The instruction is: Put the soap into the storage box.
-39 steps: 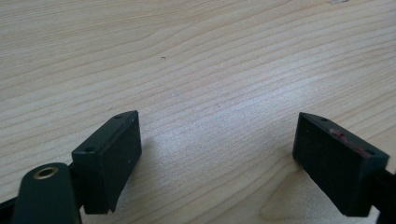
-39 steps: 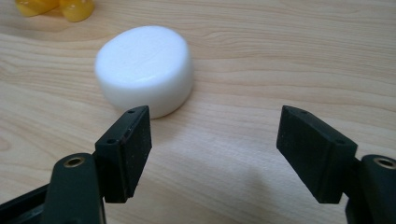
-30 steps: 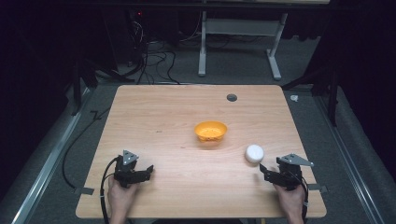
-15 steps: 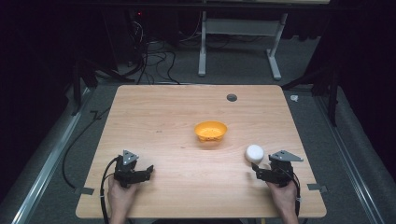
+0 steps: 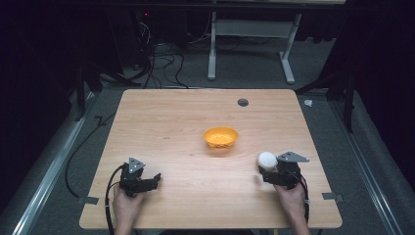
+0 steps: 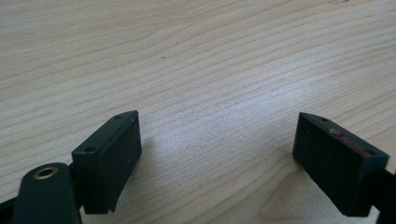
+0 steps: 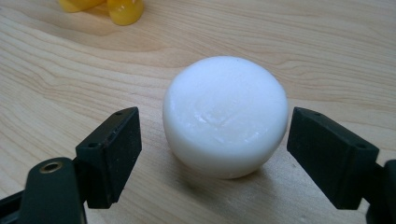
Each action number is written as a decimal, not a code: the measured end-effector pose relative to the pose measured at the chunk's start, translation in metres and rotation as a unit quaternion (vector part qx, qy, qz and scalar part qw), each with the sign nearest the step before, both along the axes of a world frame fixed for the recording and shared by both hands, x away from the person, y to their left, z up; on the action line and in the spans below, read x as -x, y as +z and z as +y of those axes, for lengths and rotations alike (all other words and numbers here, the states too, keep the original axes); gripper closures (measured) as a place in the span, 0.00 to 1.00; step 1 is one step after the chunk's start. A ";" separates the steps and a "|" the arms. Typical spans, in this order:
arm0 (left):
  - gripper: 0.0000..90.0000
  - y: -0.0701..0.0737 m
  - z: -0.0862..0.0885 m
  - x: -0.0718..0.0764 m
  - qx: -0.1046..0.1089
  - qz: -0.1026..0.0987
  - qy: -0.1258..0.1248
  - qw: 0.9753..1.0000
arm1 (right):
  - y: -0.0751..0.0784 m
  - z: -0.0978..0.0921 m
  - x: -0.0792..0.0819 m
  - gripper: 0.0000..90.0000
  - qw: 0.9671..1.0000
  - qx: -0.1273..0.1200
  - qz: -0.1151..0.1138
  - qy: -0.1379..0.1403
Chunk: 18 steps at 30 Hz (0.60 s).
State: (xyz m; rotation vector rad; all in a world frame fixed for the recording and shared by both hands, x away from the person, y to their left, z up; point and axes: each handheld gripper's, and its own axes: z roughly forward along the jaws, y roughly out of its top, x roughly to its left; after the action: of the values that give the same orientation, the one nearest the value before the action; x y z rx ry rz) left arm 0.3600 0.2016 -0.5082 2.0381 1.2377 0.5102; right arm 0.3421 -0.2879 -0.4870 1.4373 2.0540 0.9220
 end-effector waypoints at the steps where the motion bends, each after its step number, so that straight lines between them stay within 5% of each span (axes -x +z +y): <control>1: 0.18 0.000 0.000 0.000 0.000 0.000 0.000 1.000 | -0.001 0.000 -0.001 0.20 1.000 0.001 0.001 -0.001; 18: 0.18 0.000 0.000 0.000 0.000 0.000 0.000 1.000 | -0.012 0.007 -0.019 0.24 1.000 0.018 0.008 -0.009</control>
State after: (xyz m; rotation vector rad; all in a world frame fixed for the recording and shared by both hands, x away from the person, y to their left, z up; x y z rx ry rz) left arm 0.3598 0.2015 -0.5082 2.0372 1.2388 0.5092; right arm 0.3616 -0.2807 -0.4993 1.4463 2.0561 0.8659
